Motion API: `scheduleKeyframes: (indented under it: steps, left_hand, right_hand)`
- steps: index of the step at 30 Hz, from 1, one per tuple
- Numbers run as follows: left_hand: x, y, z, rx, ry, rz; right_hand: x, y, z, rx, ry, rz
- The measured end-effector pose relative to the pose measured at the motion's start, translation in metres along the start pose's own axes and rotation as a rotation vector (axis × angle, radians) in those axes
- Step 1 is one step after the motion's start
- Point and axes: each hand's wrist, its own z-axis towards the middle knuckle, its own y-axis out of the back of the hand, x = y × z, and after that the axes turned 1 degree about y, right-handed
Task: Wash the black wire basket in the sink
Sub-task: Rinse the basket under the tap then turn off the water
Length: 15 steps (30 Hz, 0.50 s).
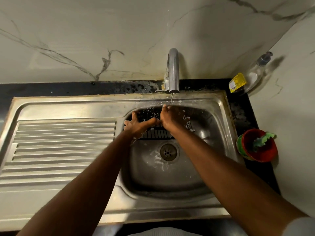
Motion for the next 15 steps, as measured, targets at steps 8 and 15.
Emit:
scheduleKeyframes:
  steps: [8, 15]
  left_hand:
    - [-0.002, 0.0, 0.002, 0.0, -0.051, 0.028]
    - [-0.01, -0.003, 0.007, -0.025, 0.002, -0.057]
  right_hand:
    - [-0.031, -0.004, -0.038, -0.058, 0.692, 0.227]
    - [-0.024, 0.004, -0.01, -0.009, 0.082, 0.083]
